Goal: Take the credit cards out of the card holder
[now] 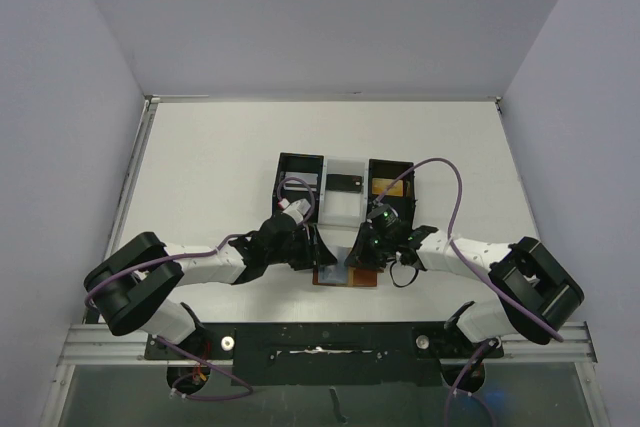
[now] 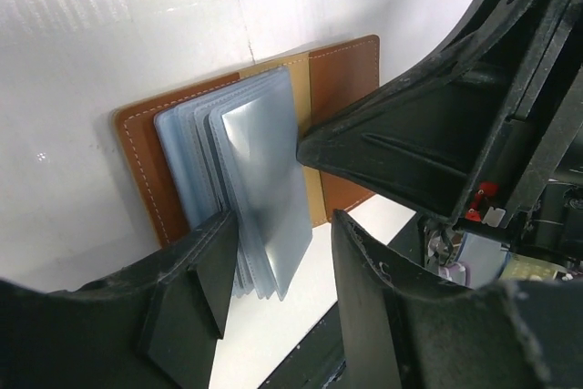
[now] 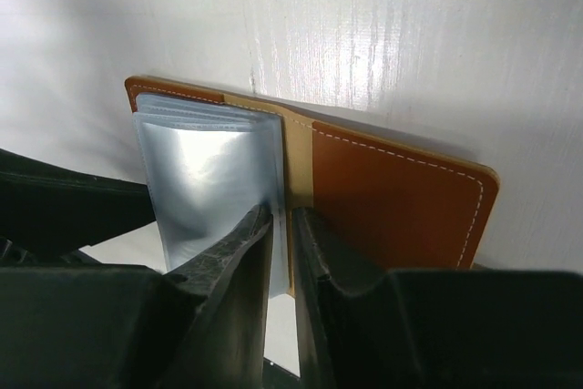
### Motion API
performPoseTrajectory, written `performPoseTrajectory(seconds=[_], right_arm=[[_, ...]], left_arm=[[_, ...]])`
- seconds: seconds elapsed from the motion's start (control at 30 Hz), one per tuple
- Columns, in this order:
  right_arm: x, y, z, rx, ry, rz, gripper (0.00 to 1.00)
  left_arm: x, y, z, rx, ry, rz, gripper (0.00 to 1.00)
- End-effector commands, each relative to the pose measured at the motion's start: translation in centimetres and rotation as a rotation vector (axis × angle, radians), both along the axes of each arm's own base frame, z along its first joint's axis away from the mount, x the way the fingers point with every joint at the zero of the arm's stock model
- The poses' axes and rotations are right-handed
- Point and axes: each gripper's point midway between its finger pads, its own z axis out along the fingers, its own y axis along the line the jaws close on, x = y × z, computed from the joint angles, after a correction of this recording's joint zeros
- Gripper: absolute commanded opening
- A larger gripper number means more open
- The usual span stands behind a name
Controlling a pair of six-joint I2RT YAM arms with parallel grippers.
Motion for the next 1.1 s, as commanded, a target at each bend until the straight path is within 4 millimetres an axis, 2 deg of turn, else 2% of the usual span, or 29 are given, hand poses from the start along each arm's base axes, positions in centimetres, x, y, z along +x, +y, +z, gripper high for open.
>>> performPoseTrajectory(seconds=[0.0,0.13,0.27,0.47,0.53,0.63,0.7,0.9,1.07], right_arm=[[-0.3,-0.3,-1.1,-0.018,0.011,-0.029,0.16],[-0.4,-0.1,-1.0,0.011,0.003,-0.042,0.18],[-0.2,0.1,-0.7,0.029,-0.001,-0.050,0.20],[0.3,0.9,0.1,0.074,-0.023,-0.043,0.19],[0.3,0.9,0.3,0.085,-0.030,-0.054,0.19],[0.5,0.6,0.5,0.089,-0.038,-0.070,0.19],[0.5,0.5,0.7,0.089,-0.043,-0.073,0.19],[1.3,1.0,3.3,0.170,-0.122,-0.072,0.22],[2.0,0.9,5.1,0.165,-0.155,-0.068,0.24]], left_arm=[[0.6,-1.7,3.5,-0.112,-0.068,-0.035,0.42],[0.7,-1.6,3.2,-0.123,-0.053,-0.026,0.38],[0.4,-2.4,4.8,-0.215,-0.054,-0.058,0.37],[0.3,-3.7,5.7,-0.288,-0.027,-0.114,0.35],[0.1,-3.5,5.2,-0.283,-0.004,-0.100,0.35],[0.3,-2.3,3.2,-0.172,0.025,-0.067,0.34],[0.6,-1.9,3.3,-0.153,0.005,-0.051,0.33],[0.8,-2.2,3.5,-0.164,0.001,-0.060,0.34],[1.0,-2.8,3.7,-0.195,0.006,-0.066,0.34]])
